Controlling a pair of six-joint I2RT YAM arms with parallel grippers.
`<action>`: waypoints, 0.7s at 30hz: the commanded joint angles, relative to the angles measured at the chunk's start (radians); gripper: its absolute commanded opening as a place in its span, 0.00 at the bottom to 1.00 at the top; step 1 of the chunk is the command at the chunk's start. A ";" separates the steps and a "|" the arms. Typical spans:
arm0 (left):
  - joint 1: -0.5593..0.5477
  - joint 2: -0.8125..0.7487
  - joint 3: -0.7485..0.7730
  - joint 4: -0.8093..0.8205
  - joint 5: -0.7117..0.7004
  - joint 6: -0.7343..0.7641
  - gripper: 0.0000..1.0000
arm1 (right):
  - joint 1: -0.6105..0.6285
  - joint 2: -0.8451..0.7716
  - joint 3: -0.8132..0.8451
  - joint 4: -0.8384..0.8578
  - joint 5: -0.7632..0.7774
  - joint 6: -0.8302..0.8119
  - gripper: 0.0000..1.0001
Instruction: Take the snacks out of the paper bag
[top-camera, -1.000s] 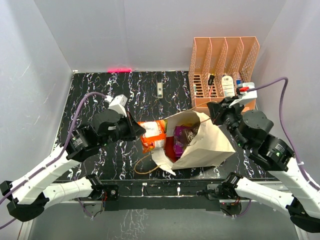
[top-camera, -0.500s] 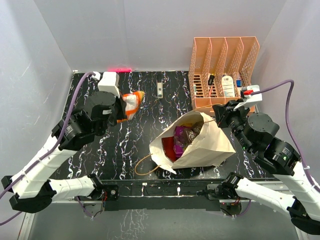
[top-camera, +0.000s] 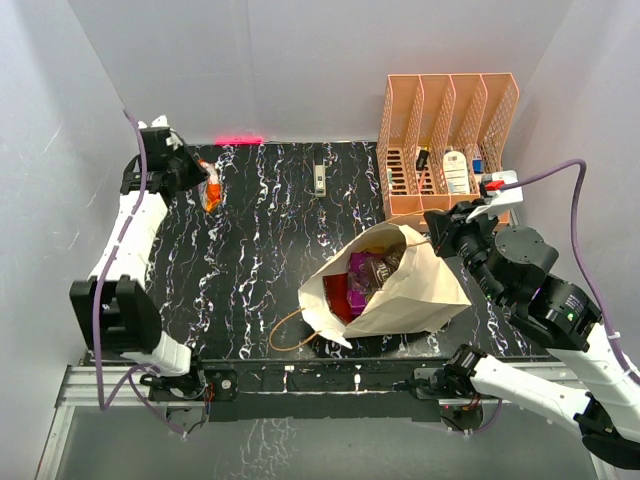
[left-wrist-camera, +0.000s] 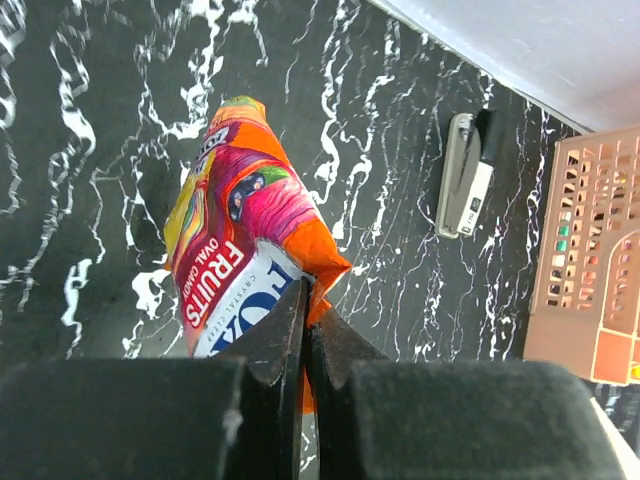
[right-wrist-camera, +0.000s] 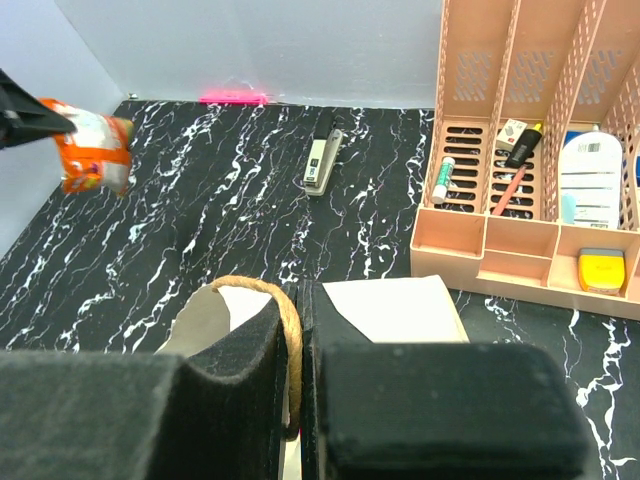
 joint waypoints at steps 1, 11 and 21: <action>0.133 0.111 -0.061 0.256 0.356 -0.165 0.00 | -0.002 -0.006 0.051 0.055 -0.008 0.008 0.08; 0.227 0.228 -0.291 0.550 0.519 -0.267 0.00 | -0.003 0.005 0.052 0.051 -0.026 0.025 0.08; 0.252 0.242 -0.306 0.338 0.321 -0.209 0.37 | -0.002 0.018 0.053 0.039 -0.027 0.035 0.08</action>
